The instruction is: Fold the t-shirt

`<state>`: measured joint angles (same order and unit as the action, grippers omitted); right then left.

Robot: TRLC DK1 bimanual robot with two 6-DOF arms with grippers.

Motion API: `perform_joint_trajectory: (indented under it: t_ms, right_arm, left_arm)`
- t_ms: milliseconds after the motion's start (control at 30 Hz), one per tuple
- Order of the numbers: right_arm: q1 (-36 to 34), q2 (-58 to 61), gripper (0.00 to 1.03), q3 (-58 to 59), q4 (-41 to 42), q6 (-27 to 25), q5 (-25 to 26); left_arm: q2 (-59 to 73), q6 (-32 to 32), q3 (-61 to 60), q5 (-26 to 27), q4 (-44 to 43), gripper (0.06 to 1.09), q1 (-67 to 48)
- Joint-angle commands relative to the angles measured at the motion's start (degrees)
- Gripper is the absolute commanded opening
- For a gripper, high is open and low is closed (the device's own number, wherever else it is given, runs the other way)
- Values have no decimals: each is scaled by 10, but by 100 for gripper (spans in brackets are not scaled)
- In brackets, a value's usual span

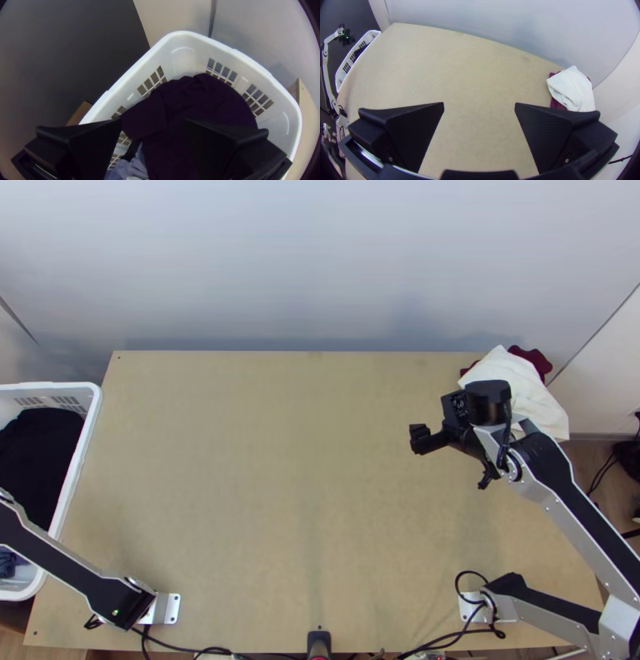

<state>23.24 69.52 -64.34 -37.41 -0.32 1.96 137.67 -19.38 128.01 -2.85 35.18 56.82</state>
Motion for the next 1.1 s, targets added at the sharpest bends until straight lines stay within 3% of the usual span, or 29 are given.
perform_joint_trajectory:
  t_ms: [0, 133, 467, 633, 933, 967, 1000, 1067]
  right_arm:
    - [0, -2, 99, 7, -3, -1, 0]
    - [-1, 3, 99, 11, -6, -2, 1]
    - [-14, 11, 99, 2, -9, -2, 1]
    - [-22, 12, 99, 3, -11, -3, 1]
    - [-29, 22, 99, 8, -11, -5, 1]
    - [-29, 23, 99, 9, -11, -5, 1]
    - [-29, 24, 99, 8, -11, -6, 1]
    - [-29, 26, 99, 9, -10, -6, 1]
  left_arm:
    - [84, -11, 34, -46, -65, 94, -12]
    - [113, -49, 43, -80, -107, 94, -30]
    - [160, -88, 44, -105, -192, 94, -48]
    - [188, -136, 44, -138, -210, 94, -48]
    - [203, -144, 44, -163, -202, 93, -33]
    - [203, -145, 43, -165, -199, 87, -32]
    - [203, -145, 43, -165, -194, 74, -30]
    - [203, -150, 42, -163, -191, 38, -27]
